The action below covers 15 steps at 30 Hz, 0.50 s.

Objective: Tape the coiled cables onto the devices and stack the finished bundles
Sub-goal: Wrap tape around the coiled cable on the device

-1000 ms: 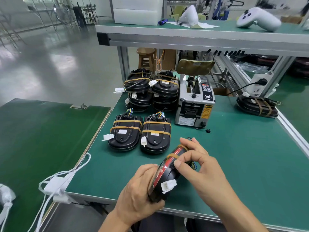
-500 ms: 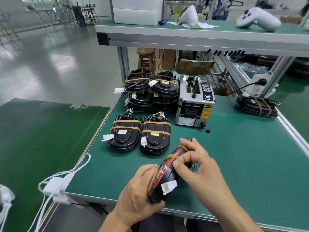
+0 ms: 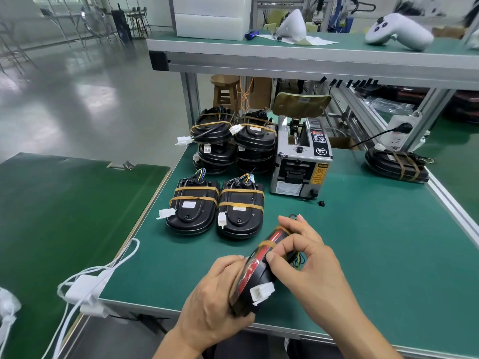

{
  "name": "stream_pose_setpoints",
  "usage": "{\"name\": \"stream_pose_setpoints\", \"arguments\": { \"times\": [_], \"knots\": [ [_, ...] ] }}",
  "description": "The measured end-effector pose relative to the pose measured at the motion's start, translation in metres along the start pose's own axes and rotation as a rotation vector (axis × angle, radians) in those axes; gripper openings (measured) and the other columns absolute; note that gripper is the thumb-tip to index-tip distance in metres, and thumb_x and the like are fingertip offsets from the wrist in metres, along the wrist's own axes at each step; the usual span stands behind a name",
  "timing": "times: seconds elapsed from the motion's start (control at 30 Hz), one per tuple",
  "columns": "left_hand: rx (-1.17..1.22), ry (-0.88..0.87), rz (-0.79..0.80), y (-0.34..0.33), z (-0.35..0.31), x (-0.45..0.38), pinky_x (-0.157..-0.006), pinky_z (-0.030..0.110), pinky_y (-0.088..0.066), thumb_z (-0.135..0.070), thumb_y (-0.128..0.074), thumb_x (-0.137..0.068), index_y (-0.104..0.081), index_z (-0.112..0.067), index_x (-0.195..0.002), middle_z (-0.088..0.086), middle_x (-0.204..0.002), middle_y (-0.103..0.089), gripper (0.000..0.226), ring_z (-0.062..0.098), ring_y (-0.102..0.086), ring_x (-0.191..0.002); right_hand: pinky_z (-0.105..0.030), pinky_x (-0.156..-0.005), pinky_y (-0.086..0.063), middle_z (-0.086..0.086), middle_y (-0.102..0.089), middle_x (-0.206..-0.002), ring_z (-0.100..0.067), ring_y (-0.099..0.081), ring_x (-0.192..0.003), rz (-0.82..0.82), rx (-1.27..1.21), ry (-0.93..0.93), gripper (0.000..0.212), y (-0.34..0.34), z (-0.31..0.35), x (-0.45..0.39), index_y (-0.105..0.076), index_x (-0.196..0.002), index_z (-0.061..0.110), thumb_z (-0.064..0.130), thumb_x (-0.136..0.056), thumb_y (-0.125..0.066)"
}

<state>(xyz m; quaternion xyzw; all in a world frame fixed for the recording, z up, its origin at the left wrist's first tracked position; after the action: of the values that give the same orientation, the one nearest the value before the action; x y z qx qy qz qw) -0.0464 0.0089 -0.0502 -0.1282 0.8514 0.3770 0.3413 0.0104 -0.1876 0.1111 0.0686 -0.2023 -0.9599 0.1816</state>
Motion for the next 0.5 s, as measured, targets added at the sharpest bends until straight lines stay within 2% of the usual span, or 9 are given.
{"name": "stream_pose_setpoints", "arguments": {
  "times": [0.17, 0.3, 0.37, 0.5],
  "knots": [
    [-0.010, -0.016, -0.010, 0.0018, -0.0031, -0.0017, -0.102, 0.030, -0.056, -0.020, -0.086, -0.082, -0.062, -0.003, -0.142, -0.005, -0.141, -0.062, 0.067, 0.024, -0.063, -0.131, -0.011, -0.106, -0.023, 0.037, -0.053, -0.138, 0.023, -0.019, -0.143, -0.015, 0.027, 0.010, 0.016, -0.0014, -0.0004, 0.0001, -0.072, -0.077, 0.038, 0.025, -0.083, -0.079],
    [-0.016, -0.023, -0.004, 0.0042, -0.0056, -0.0042, -0.102, 0.030, -0.056, -0.018, -0.086, -0.081, -0.063, 0.001, -0.139, -0.002, -0.140, -0.063, 0.065, 0.024, -0.063, -0.131, -0.024, -0.117, -0.022, 0.038, -0.052, -0.138, 0.021, -0.018, -0.145, -0.033, 0.041, 0.022, 0.015, -0.0036, -0.0022, 0.0011, -0.069, -0.085, 0.036, 0.024, -0.084, -0.077],
    [-0.014, -0.024, 0.007, 0.0060, -0.0074, -0.0053, -0.103, 0.030, -0.056, -0.019, -0.085, -0.081, -0.063, 0.002, -0.139, -0.001, -0.140, -0.063, 0.065, 0.025, -0.063, -0.131, -0.027, -0.120, -0.022, 0.038, -0.051, -0.138, 0.020, -0.017, -0.147, -0.042, 0.051, 0.035, 0.022, -0.0040, -0.0033, 0.0016, -0.065, -0.093, 0.038, 0.021, -0.085, -0.077],
    [-0.013, -0.018, 0.025, 0.0081, -0.0098, -0.0064, -0.103, 0.031, -0.056, -0.016, -0.087, -0.076, -0.064, 0.003, -0.137, -0.002, -0.141, -0.062, 0.068, 0.025, -0.063, -0.132, -0.016, -0.112, -0.021, 0.038, -0.050, -0.139, 0.021, -0.015, -0.146, -0.027, 0.009, 0.049, 0.027, -0.0052, -0.0051, 0.0023, -0.064, -0.100, 0.040, 0.018, -0.088, -0.074]
  ]
}}
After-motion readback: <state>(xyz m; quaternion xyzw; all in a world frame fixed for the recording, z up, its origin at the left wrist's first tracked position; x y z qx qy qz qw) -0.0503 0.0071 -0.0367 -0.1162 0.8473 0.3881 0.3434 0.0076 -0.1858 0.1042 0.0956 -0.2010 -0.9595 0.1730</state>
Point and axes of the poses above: each hand's wrist, its own x-axis away from the middle knuckle, its own y-axis out of the back of the hand, z = x × y, the point moved 1 cm from there along -x, towards the middle knuckle
